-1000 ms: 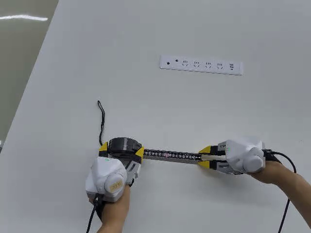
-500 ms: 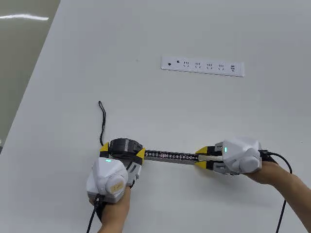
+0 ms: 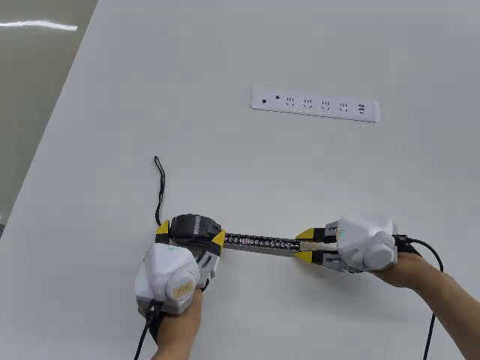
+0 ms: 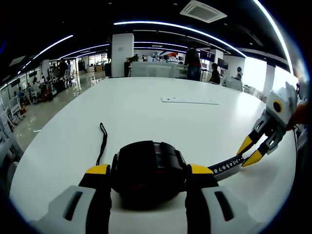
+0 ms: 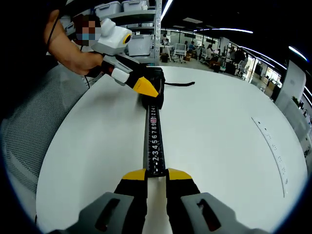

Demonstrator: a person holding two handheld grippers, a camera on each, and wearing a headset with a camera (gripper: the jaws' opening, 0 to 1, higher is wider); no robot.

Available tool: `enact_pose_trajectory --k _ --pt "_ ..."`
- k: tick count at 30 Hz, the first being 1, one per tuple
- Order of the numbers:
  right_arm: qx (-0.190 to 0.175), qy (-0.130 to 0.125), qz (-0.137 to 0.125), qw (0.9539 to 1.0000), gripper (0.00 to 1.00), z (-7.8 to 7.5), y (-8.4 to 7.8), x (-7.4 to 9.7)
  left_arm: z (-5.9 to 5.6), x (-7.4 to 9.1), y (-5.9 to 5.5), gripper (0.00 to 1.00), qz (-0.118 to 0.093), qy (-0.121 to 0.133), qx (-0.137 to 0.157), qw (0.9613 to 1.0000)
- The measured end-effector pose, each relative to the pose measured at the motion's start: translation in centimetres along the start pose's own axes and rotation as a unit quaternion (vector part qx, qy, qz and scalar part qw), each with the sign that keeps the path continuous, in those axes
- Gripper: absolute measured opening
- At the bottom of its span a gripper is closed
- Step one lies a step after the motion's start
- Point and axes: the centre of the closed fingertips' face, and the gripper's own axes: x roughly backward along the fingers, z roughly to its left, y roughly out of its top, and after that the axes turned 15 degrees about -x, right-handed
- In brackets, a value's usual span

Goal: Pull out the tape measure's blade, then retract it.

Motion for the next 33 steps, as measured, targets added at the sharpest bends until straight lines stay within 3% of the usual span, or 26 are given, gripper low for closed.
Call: enact_pose_trajectory --k 33 --pt "-0.002 -0.001 -0.009 1.0000 0.12 0.09 1.02 -0.53 0.00 -0.21 0.14 0.62 -0.001 0.010 0.010 0.9999"
